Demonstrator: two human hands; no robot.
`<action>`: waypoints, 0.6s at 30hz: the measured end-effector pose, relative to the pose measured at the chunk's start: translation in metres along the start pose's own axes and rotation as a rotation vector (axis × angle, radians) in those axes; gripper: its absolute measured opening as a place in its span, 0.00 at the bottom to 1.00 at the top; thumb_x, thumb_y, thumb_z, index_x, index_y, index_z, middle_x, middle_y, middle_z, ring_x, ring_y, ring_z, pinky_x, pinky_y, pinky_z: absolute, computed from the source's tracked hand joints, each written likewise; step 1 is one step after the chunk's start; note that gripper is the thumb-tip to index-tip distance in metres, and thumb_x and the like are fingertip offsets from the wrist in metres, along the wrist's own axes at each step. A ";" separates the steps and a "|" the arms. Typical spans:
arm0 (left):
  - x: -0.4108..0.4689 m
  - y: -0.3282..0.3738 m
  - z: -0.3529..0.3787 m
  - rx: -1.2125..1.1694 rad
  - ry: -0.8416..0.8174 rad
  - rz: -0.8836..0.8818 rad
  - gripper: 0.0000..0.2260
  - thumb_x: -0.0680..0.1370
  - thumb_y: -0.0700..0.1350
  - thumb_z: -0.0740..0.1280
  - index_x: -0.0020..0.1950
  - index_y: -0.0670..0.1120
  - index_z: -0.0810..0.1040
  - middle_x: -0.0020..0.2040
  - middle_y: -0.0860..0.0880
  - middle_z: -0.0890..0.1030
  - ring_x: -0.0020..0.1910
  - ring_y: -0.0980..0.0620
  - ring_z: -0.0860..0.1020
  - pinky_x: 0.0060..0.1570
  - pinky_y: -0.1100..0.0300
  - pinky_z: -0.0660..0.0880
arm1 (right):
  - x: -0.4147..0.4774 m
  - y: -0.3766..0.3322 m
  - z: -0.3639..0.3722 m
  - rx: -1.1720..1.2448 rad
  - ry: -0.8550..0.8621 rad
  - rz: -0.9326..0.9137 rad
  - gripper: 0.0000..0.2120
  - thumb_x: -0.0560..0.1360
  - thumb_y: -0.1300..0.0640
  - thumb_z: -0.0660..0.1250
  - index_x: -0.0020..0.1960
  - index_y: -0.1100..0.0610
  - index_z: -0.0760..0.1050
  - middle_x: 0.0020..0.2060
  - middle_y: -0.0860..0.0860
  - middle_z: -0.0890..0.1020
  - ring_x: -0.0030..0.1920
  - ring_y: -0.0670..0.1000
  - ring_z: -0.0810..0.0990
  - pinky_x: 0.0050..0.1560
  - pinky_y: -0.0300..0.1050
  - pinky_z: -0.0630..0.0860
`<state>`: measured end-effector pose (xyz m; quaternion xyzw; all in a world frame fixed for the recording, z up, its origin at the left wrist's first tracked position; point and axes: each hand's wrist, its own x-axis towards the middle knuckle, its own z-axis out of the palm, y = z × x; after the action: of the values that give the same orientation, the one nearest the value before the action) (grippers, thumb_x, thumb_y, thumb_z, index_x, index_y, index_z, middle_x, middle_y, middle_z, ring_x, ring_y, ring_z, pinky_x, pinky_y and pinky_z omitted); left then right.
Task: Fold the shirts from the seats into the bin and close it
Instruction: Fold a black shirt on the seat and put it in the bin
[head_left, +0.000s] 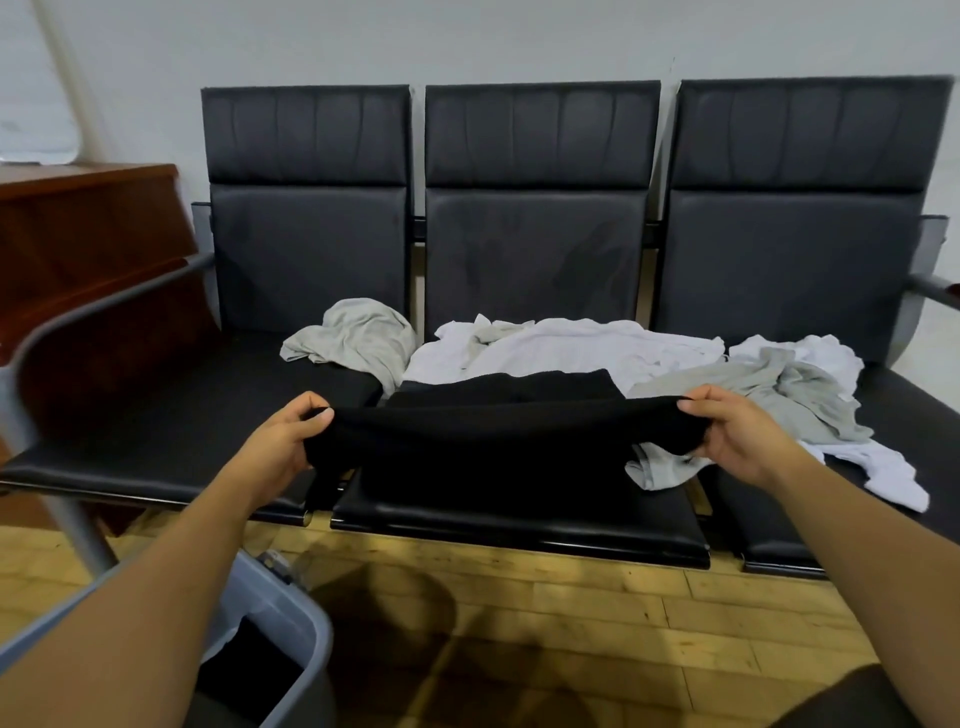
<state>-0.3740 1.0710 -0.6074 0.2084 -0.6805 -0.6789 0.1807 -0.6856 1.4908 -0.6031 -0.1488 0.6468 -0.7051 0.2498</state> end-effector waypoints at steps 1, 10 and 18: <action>-0.002 0.001 -0.002 0.012 -0.014 -0.022 0.09 0.82 0.41 0.63 0.41 0.48 0.73 0.38 0.47 0.75 0.38 0.49 0.74 0.36 0.56 0.70 | 0.000 0.000 -0.001 -0.014 -0.024 0.032 0.11 0.78 0.65 0.64 0.39 0.55 0.73 0.36 0.52 0.81 0.37 0.52 0.80 0.32 0.45 0.77; -0.007 -0.015 -0.008 0.204 -0.151 -0.244 0.04 0.81 0.41 0.65 0.46 0.45 0.73 0.39 0.46 0.76 0.36 0.50 0.76 0.35 0.57 0.72 | -0.005 0.007 0.009 -0.205 -0.128 0.224 0.04 0.78 0.65 0.65 0.46 0.60 0.77 0.39 0.55 0.82 0.36 0.52 0.82 0.32 0.43 0.81; 0.038 0.001 0.008 0.127 0.170 -0.048 0.06 0.81 0.41 0.66 0.44 0.47 0.77 0.39 0.47 0.79 0.39 0.50 0.77 0.37 0.57 0.74 | 0.044 -0.009 0.018 -0.149 -0.005 0.065 0.03 0.79 0.63 0.66 0.48 0.58 0.79 0.42 0.52 0.83 0.42 0.48 0.83 0.39 0.40 0.81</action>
<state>-0.4101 1.0574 -0.6077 0.2924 -0.6991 -0.6185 0.2079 -0.7144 1.4518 -0.5967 -0.1474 0.7013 -0.6462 0.2623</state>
